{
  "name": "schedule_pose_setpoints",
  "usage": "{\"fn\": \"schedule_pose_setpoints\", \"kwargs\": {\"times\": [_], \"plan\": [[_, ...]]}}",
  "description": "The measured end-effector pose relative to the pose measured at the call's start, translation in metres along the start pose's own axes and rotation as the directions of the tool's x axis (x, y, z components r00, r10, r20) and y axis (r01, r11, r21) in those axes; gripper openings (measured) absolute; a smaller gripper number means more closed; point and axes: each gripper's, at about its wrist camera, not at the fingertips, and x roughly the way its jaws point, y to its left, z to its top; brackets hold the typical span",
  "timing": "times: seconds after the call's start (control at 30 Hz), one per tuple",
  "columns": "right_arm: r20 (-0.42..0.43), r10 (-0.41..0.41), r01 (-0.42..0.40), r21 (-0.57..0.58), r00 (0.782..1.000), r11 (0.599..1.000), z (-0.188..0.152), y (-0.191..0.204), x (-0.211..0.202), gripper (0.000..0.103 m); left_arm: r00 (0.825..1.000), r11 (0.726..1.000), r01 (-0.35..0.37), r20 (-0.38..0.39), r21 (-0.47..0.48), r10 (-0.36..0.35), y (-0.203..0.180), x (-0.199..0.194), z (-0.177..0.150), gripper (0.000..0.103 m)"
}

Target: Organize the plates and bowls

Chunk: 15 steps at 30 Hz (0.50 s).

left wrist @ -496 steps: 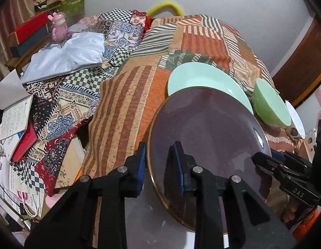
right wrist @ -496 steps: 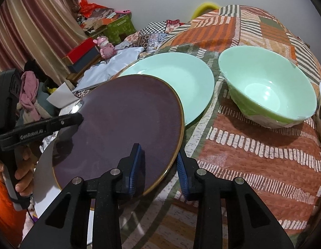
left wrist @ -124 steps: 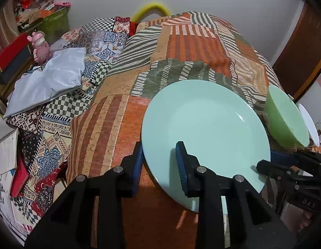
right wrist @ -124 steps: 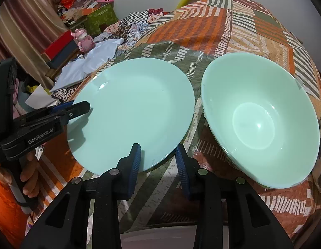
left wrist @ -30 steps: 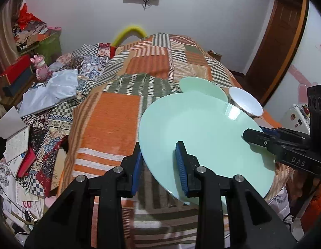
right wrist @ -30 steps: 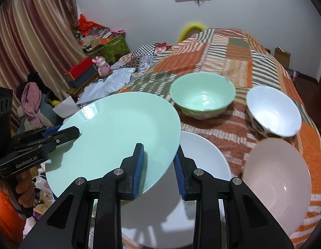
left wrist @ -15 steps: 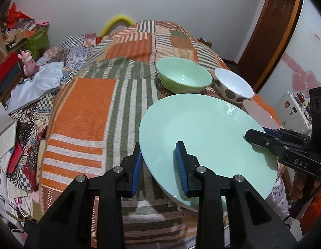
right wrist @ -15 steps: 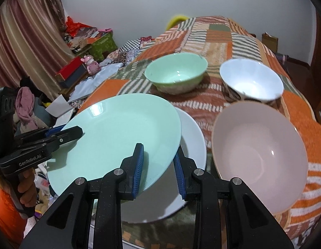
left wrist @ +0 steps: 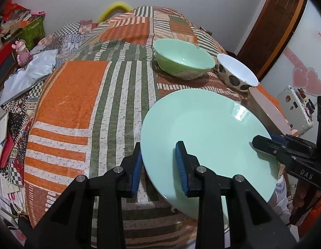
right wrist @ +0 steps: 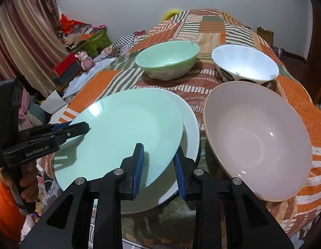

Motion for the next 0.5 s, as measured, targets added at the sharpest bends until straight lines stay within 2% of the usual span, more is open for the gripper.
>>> {"fn": "schedule_pose_setpoints", "kwargs": {"times": [0.17, 0.33, 0.5], "plan": [[-0.011, -0.005, 0.005, 0.005, 1.0, 1.0, -0.002, 0.001, 0.005, 0.026, 1.0, 1.0, -0.007, -0.006, -0.014, 0.007, 0.005, 0.007, 0.002, 0.031], [-0.027, 0.006, -0.004, 0.062, 1.0, 0.998, -0.006, -0.007, 0.009, 0.026, 1.0, 1.0, -0.011, -0.023, -0.004, 0.011, 0.005, 0.015, 0.001, 0.031], [-0.011, 0.011, -0.01, 0.082, 1.0, 0.997, -0.006, -0.009, 0.008, 0.027, 0.999, 1.0, -0.01, -0.032, -0.012, 0.009, 0.005, 0.022, 0.003, 0.031]]}}
